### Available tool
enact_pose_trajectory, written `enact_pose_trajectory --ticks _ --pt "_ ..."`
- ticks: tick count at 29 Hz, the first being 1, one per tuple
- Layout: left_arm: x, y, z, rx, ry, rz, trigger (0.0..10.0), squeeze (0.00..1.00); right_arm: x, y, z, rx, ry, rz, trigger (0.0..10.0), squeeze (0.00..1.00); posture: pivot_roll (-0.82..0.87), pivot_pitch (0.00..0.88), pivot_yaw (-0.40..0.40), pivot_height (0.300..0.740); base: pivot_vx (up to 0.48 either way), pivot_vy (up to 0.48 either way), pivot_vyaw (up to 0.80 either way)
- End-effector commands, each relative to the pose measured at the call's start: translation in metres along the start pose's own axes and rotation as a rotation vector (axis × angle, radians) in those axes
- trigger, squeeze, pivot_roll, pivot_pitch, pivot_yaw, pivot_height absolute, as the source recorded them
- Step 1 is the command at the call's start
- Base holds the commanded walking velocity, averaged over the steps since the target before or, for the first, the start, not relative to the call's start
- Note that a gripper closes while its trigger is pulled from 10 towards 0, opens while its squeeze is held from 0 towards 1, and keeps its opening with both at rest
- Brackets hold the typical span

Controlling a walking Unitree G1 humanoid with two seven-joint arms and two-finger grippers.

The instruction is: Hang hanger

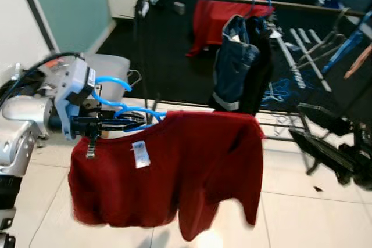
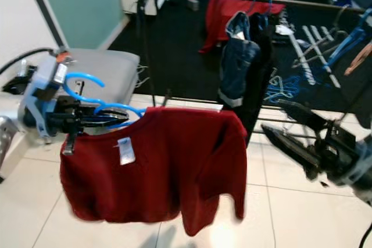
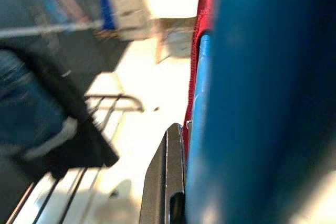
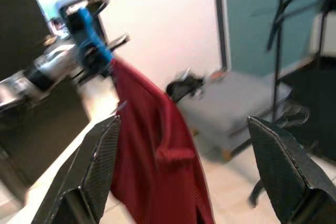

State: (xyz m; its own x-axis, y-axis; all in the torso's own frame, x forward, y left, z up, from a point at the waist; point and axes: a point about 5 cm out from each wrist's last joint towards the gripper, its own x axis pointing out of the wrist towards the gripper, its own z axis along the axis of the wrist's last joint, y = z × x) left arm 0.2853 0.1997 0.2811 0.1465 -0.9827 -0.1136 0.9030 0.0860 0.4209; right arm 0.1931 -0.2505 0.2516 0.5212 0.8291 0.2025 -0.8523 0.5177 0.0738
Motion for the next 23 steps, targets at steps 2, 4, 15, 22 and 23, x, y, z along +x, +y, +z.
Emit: enact_pose_trajectory --ticks 2,4,15,22,23 --pt "-0.001 -0.004 0.010 0.035 -0.009 -0.090 10.0 0.00 -0.002 0.005 0.000 0.025 0.034 0.059 10.0 0.00 -0.09 0.155 -0.025 0.740 0.000 0.000 0.00" --pt "-0.001 -0.004 0.011 0.037 -0.018 -0.103 10.0 0.00 -0.004 0.005 0.001 0.025 0.039 0.062 10.0 0.00 -0.09 0.155 -0.025 0.740 0.000 0.000 0.00" --pt "0.004 0.000 0.020 0.074 -0.060 -0.128 10.0 0.00 0.002 0.014 -0.017 0.086 0.165 0.121 10.0 0.00 -0.09 0.138 -0.019 0.740 0.000 0.000 0.00" --pt "0.004 0.000 0.020 0.075 -0.062 -0.131 10.0 0.00 0.004 0.017 -0.016 0.096 0.141 0.150 10.0 0.00 -0.09 0.136 -0.022 0.740 0.000 0.000 0.00" --pt "0.005 -0.001 0.020 0.074 -0.064 -0.132 10.0 0.00 0.004 0.018 -0.010 0.095 0.102 0.162 10.0 0.00 -0.09 0.136 -0.023 0.740 0.000 0.000 0.00"
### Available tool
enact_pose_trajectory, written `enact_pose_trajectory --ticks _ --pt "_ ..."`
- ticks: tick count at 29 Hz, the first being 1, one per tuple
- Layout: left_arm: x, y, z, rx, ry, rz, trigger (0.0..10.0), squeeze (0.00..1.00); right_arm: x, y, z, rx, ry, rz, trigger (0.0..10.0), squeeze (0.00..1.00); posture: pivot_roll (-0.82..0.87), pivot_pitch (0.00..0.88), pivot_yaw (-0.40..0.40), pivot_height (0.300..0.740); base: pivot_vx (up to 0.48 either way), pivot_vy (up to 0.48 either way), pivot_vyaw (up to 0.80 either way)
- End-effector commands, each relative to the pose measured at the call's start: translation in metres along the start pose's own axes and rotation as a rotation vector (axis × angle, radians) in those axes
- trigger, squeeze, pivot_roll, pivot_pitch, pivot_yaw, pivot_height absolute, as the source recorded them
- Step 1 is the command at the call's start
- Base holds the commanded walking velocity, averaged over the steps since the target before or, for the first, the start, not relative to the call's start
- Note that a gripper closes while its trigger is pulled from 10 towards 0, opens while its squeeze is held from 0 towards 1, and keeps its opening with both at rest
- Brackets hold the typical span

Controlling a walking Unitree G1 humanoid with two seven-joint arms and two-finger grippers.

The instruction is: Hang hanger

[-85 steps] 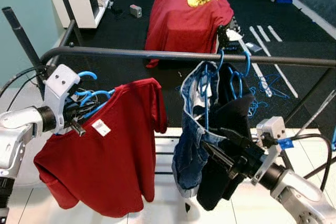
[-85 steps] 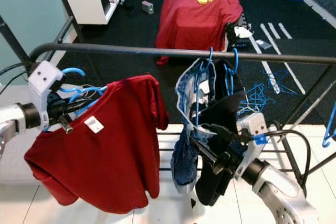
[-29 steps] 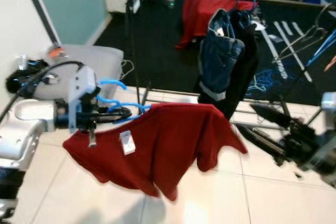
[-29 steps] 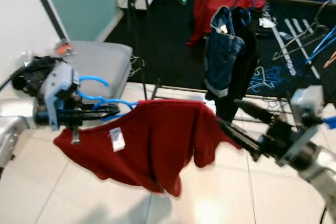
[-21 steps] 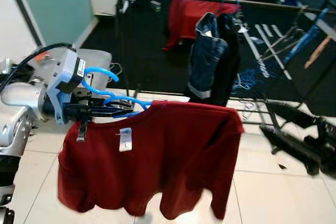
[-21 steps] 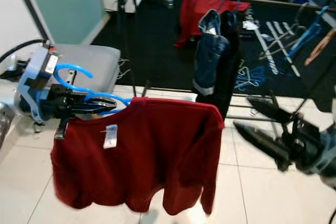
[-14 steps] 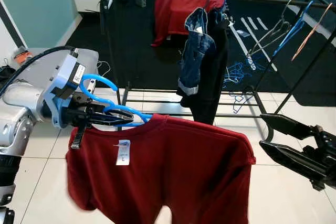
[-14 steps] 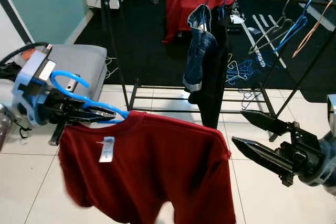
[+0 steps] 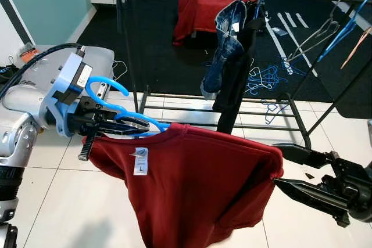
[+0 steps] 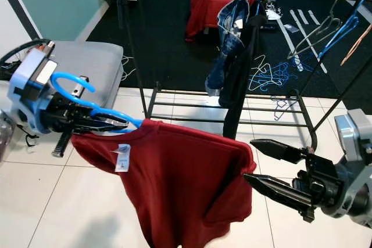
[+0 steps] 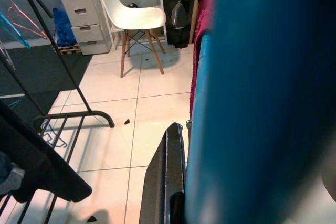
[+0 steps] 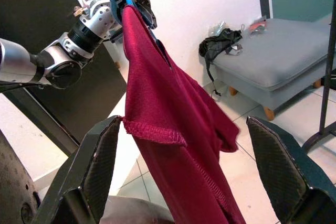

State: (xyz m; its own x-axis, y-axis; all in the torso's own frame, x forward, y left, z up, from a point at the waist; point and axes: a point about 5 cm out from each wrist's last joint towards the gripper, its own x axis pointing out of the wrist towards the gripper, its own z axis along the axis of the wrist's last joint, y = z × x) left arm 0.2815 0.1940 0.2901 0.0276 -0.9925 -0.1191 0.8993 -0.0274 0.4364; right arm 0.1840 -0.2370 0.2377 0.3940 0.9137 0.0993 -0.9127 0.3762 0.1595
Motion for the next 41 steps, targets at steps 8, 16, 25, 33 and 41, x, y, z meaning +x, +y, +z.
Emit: enact_pose_trajectory --ticks 8,16,25,33,41 --pt "0.003 0.000 0.008 0.042 -0.025 -0.020 10.0 0.00 0.001 0.005 0.000 -0.008 0.051 0.018 10.0 0.00 -0.09 0.143 -0.028 0.740 0.000 0.000 0.00" --pt "0.006 0.005 0.015 0.076 -0.044 0.008 10.0 0.00 0.004 -0.004 -0.009 -0.026 0.100 -0.042 0.0 0.00 -0.09 0.146 -0.028 0.740 0.000 0.000 0.00" --pt "0.008 0.006 0.020 0.092 -0.062 0.012 10.0 0.00 0.008 -0.007 -0.006 -0.043 0.057 -0.048 0.0 0.00 -0.09 0.148 -0.028 0.740 0.000 0.000 0.00" --pt "0.006 0.009 0.011 0.078 -0.028 0.053 10.0 0.00 0.006 -0.016 0.003 -0.095 0.001 -0.112 0.0 0.00 -0.09 0.153 -0.025 0.740 0.000 0.000 0.00" --pt "-0.024 0.016 -0.043 0.007 0.232 0.280 10.0 0.00 -0.036 -0.035 0.079 -0.275 -0.418 -0.368 0.0 0.00 -0.09 0.156 -0.022 0.740 0.000 0.000 0.00"
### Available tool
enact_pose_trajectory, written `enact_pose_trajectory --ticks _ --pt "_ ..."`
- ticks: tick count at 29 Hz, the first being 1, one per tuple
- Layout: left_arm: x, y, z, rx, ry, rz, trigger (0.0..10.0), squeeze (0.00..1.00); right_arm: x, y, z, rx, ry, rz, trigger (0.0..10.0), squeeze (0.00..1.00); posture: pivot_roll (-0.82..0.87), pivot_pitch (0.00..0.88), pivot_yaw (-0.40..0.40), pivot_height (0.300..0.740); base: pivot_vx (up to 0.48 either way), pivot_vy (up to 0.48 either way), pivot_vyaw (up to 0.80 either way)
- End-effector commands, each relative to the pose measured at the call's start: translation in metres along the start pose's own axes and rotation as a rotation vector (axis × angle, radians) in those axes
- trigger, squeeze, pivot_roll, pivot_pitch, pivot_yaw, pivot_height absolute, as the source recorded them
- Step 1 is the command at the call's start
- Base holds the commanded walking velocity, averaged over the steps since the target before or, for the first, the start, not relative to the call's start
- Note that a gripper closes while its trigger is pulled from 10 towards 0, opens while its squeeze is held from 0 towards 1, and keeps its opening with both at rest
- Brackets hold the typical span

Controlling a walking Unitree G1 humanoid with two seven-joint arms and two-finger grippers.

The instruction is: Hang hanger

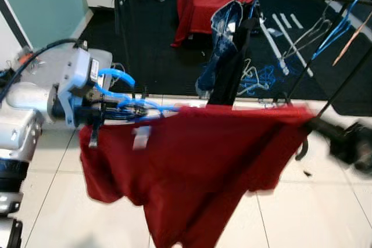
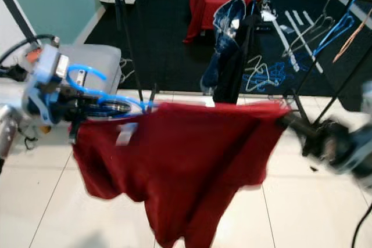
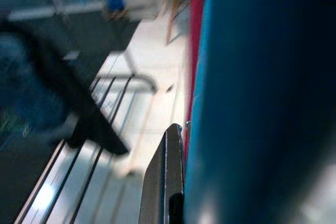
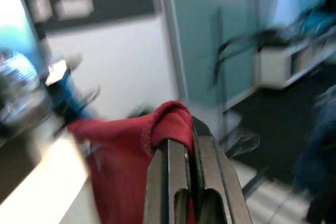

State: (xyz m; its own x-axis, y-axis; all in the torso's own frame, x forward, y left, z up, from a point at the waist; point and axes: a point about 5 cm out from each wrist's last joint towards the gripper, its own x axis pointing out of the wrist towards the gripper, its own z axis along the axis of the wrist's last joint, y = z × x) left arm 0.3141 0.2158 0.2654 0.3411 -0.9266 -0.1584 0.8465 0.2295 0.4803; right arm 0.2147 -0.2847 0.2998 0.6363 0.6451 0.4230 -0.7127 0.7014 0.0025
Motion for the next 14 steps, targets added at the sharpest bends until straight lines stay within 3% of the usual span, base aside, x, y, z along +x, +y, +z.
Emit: enact_pose_trajectory --ticks 1,6,9,11,12,14 --pt "-0.011 0.002 -0.007 -0.003 0.049 0.047 10.0 0.00 -0.012 -0.008 0.013 -0.043 -0.034 -0.076 0.0 0.00 -0.09 0.158 -0.023 0.740 0.000 0.000 0.00" --pt "-0.017 0.004 -0.006 -0.007 0.040 0.082 10.0 0.00 -0.017 -0.012 0.012 -0.054 -0.010 -0.110 0.0 0.00 -0.09 0.160 -0.027 0.740 0.000 0.000 0.00" --pt "-0.033 0.013 0.011 -0.004 -0.081 0.172 10.0 0.00 -0.032 -0.024 -0.005 -0.058 0.114 -0.241 0.0 0.00 -0.09 0.162 -0.028 0.740 0.000 0.000 0.00" --pt "-0.033 0.013 0.011 -0.004 -0.081 0.172 10.0 0.00 -0.032 -0.024 -0.005 -0.058 0.114 -0.241 0.0 0.00 -0.09 0.162 -0.028 0.740 0.000 0.000 0.00" --pt "-0.043 0.016 0.033 0.000 -0.248 0.182 10.0 0.00 -0.041 -0.034 -0.022 -0.047 0.205 -0.355 0.0 0.00 -0.09 0.164 -0.029 0.740 0.000 0.000 0.00" --pt "-0.046 0.017 0.040 0.007 -0.303 0.178 10.0 0.00 -0.044 -0.038 -0.028 -0.044 0.232 -0.398 0.0 0.00 -0.09 0.164 -0.029 0.740 0.000 0.000 0.00"
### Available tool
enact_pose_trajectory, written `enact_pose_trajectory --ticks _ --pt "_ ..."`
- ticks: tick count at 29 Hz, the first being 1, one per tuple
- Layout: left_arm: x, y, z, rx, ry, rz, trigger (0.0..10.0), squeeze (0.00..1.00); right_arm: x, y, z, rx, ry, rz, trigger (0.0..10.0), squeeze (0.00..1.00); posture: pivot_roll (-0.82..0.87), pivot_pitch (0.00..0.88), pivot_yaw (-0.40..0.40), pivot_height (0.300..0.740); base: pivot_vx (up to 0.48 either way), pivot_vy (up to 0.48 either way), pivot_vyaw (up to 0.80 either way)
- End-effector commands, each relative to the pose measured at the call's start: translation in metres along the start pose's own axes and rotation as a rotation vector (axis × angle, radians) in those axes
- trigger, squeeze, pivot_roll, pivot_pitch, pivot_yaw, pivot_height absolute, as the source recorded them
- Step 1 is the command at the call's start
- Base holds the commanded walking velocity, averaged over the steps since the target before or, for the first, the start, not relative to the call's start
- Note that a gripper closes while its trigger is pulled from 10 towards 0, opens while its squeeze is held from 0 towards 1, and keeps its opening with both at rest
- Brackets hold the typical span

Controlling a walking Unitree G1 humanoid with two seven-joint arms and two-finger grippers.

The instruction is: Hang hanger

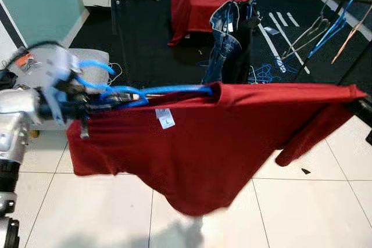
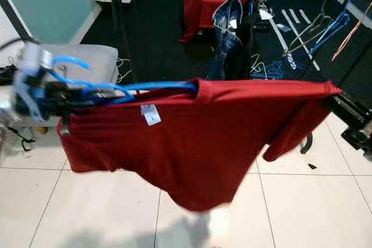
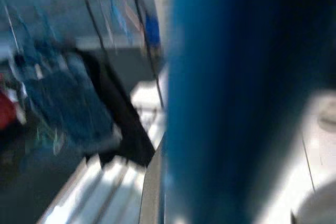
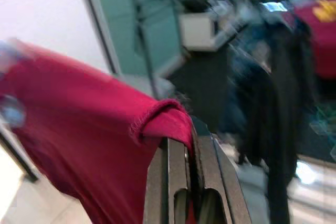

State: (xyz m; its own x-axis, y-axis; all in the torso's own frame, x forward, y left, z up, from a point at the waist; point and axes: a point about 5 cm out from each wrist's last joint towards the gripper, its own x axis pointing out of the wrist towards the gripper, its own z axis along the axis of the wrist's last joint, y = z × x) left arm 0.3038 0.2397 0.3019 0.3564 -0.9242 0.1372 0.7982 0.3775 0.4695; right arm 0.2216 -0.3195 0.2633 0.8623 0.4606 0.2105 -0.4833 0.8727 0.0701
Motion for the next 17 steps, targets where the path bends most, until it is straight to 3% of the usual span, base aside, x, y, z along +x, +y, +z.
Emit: enact_pose_trajectory --ticks 1,6,13,14,15,17 --pt "-0.011 0.004 0.015 0.020 -0.052 0.019 10.0 0.00 -0.006 -0.011 -0.005 -0.008 0.020 -0.104 0.0 0.00 -0.09 0.164 -0.029 0.740 0.000 0.000 0.00" --pt "-0.021 -0.004 0.043 0.002 -0.277 -0.118 10.0 0.00 -0.010 -0.037 -0.026 0.036 0.087 -0.331 0.0 0.00 -0.09 0.160 -0.030 0.740 0.000 0.000 0.00" --pt "-0.007 -0.009 0.033 -0.035 -0.305 -0.126 10.0 0.00 0.007 -0.018 -0.041 0.067 0.116 -0.236 0.0 0.00 -0.08 0.155 -0.031 0.740 0.000 0.000 0.00" --pt "0.008 -0.007 0.024 -0.045 -0.297 -0.052 10.0 0.00 0.016 -0.007 -0.047 0.073 0.130 -0.178 0.0 0.00 -0.08 0.153 -0.033 0.740 0.000 0.000 0.00" --pt "0.008 -0.007 0.024 -0.045 -0.297 -0.052 10.0 0.00 0.016 -0.007 -0.047 0.073 0.130 -0.178 0.0 0.00 -0.08 0.153 -0.033 0.740 0.000 0.000 0.00" --pt "0.044 0.007 0.009 -0.126 -0.336 0.203 10.0 0.00 0.036 0.019 -0.060 0.072 0.154 -0.054 0.0 0.00 -0.09 0.149 -0.033 0.740 0.000 0.000 0.00"
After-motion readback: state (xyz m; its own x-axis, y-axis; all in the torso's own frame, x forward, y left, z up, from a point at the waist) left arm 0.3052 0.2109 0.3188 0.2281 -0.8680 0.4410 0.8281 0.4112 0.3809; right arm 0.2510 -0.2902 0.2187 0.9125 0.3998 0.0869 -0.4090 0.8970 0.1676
